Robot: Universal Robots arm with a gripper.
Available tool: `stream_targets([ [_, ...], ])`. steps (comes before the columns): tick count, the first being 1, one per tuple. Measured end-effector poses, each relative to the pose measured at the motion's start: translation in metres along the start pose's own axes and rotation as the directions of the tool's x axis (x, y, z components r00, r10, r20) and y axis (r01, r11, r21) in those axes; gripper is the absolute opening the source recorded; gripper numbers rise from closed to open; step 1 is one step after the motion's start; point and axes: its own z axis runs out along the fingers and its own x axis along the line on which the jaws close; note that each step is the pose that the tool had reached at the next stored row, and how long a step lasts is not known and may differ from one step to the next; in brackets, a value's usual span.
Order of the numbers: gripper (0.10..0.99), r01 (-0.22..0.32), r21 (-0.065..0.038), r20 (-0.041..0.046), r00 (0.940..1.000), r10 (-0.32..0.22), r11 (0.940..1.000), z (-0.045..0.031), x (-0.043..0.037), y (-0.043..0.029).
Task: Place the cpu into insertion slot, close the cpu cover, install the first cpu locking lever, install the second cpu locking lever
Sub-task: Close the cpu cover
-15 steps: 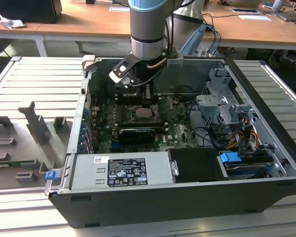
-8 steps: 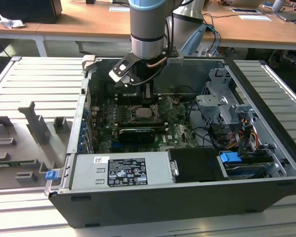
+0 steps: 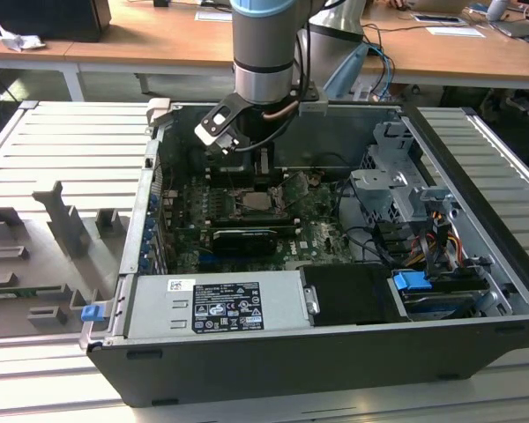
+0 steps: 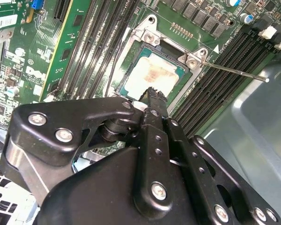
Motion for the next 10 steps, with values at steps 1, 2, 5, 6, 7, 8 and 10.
stream_targets([
  [1, 0.106, 0.0, 0.0, 0.0002, 1.0, 0.0, 1.0, -0.0004, 0.0, 0.0],
  [2, 0.106, 0.0, 0.0, 0.0, 1.0, 0.0, 1.0, -0.0008, 0.0, 0.0],
  [5, 0.106, 0.0, 0.0, -0.0001, 1.0, 0.0, 1.0, -0.0041, 0.0001, 0.0002],
  [6, 0.106, 0.0, 0.0, -0.0001, 1.0, 0.0, 1.0, -0.0052, 0.0001, 0.0003],
  [7, 0.106, 0.0, 0.0, -0.0001, 1.0, 0.0, 1.0, -0.0064, 0.0002, 0.0003],
  [8, 0.106, 0.0, 0.0, -0.0001, 1.0, 0.0, 1.0, -0.0073, 0.0002, 0.0004],
  [10, 0.106, -0.001, 0.0, -0.0001, 1.0, 0.001, 1.0, -0.0104, 0.0002, 0.0005],
])
